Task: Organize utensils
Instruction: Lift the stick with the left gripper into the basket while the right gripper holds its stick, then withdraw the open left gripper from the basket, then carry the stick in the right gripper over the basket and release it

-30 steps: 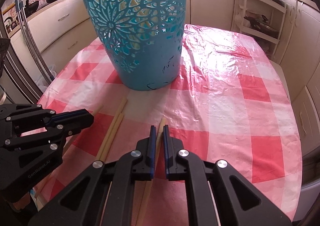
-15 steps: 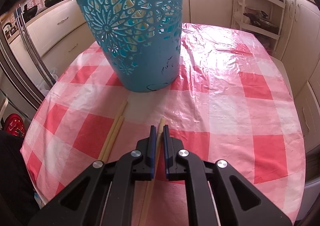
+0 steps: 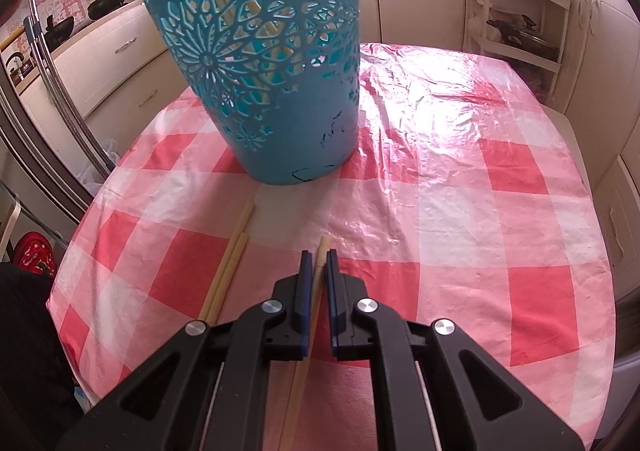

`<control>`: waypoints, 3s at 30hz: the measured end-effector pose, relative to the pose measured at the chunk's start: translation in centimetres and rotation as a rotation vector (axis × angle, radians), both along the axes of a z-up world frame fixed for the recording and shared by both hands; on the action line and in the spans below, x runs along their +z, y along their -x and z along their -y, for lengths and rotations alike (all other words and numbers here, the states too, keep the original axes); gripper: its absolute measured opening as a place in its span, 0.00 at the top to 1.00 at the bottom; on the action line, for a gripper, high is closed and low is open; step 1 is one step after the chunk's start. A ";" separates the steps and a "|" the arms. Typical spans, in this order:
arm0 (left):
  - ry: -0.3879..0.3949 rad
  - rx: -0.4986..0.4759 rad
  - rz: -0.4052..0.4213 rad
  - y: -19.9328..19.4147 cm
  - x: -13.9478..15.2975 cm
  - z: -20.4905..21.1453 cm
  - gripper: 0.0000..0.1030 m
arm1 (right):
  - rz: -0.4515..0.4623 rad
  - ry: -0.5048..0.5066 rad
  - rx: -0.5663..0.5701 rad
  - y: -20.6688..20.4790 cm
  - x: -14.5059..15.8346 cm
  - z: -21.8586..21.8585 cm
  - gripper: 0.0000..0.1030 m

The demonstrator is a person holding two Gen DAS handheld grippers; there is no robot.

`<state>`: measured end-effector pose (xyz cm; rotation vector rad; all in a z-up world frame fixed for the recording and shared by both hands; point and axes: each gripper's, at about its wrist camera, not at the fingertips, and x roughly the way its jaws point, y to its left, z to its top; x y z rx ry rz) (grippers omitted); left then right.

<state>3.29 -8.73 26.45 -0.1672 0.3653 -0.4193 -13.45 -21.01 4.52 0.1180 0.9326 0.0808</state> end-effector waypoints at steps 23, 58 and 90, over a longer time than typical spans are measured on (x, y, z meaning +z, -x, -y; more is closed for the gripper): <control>-0.113 0.031 -0.136 -1.7 -7.9 1.7 0.91 | -0.002 -0.001 0.018 -0.1 0.0 0.0 0.91; -0.128 0.201 -0.512 6.2 -19.7 -14.2 0.29 | 0.094 -0.209 0.060 4.7 5.2 -0.4 0.94; -0.119 0.126 -0.612 4.9 -21.7 -11.7 0.25 | 0.595 -0.287 -0.181 -8.5 21.6 1.8 0.94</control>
